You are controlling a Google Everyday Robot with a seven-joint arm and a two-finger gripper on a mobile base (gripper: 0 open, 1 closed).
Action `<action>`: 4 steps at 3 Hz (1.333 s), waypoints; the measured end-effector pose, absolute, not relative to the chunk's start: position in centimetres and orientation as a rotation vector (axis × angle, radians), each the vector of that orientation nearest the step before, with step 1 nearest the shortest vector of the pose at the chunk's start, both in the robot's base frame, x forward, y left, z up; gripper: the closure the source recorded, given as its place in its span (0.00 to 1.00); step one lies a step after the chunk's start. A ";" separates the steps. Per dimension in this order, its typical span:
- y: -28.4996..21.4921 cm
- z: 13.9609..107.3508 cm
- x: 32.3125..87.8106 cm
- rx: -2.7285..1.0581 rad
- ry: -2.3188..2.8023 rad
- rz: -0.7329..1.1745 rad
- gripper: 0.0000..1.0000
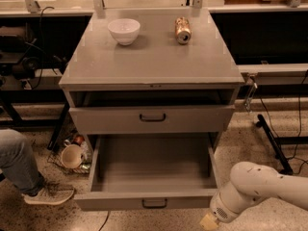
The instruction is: Close middle drawer
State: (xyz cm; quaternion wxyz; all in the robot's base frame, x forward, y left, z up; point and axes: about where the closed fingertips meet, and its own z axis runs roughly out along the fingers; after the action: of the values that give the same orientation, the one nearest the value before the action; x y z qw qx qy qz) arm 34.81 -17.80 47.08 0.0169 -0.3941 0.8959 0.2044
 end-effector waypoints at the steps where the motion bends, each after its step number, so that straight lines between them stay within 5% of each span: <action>1: -18.3 43.4 36.5 -1.166 2.771 0.622 1.00; 4: -16.6 39.5 46.9 -0.975 2.552 0.513 1.00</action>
Offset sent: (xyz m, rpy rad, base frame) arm 0.0751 -0.0046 -0.1116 0.0085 -0.1211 -0.1326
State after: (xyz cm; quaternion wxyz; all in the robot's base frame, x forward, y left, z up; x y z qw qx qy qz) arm 46.89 -16.56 39.52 0.1800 -0.3452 0.9030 0.1817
